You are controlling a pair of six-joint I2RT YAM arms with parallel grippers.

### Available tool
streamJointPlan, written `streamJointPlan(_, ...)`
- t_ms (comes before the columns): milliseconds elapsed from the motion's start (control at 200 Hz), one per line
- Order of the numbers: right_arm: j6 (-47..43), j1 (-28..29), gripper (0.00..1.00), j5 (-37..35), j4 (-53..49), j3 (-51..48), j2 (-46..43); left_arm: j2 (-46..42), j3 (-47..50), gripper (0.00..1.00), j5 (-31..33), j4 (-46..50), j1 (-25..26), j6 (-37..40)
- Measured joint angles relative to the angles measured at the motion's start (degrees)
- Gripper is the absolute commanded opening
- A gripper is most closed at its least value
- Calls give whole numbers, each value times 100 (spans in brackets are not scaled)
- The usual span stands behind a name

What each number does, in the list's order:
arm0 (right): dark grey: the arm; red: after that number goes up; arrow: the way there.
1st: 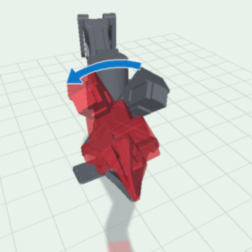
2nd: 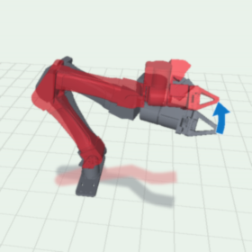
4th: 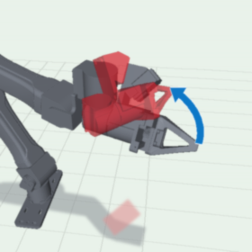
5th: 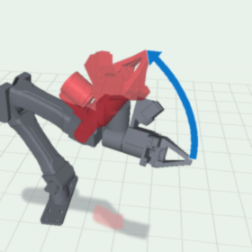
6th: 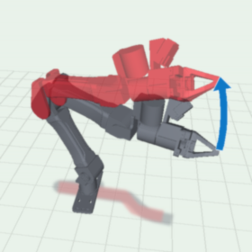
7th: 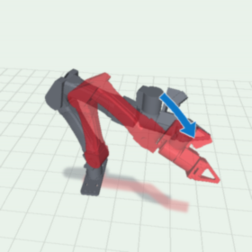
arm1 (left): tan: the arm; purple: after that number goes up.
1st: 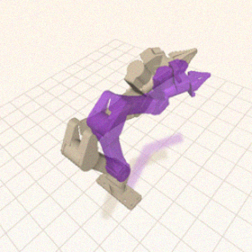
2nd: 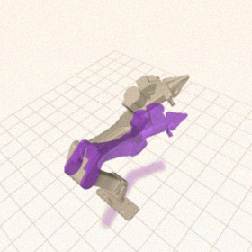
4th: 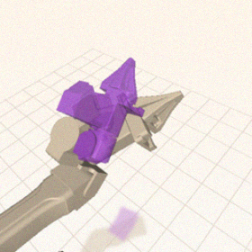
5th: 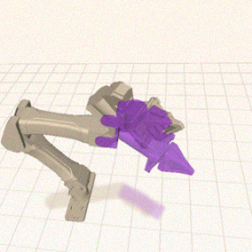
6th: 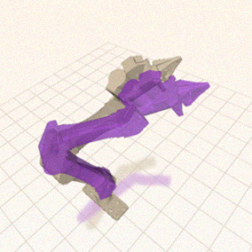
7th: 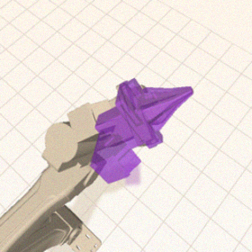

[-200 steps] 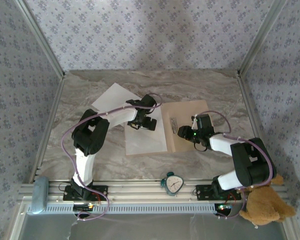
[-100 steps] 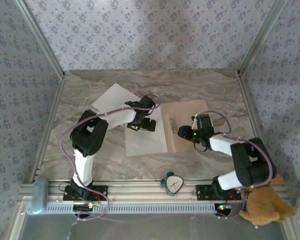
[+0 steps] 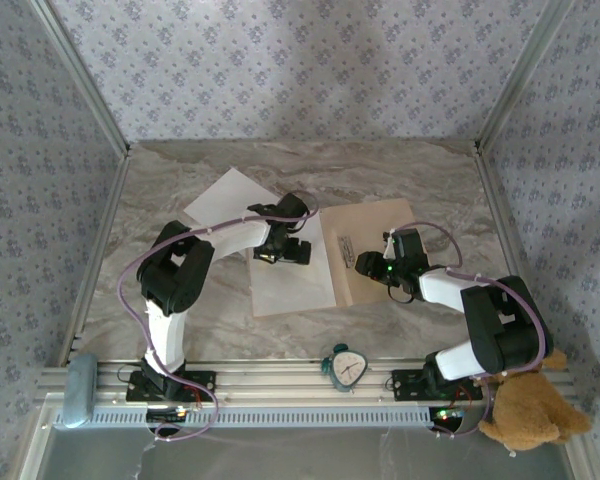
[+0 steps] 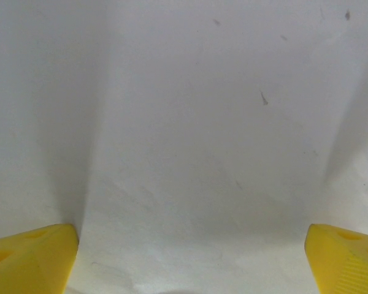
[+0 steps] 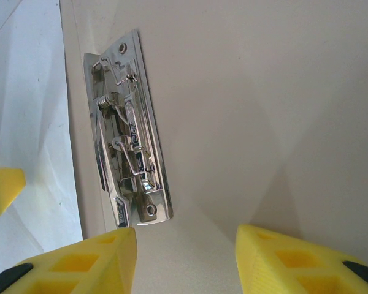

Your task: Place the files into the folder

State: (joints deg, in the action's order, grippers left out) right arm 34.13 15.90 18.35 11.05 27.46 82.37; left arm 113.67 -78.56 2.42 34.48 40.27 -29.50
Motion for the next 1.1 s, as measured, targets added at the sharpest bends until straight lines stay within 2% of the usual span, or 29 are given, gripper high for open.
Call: streamJointPlan(1099,24,35,48,-17,72,-28,-11,-107,39,96,-31,374,-44,-101)
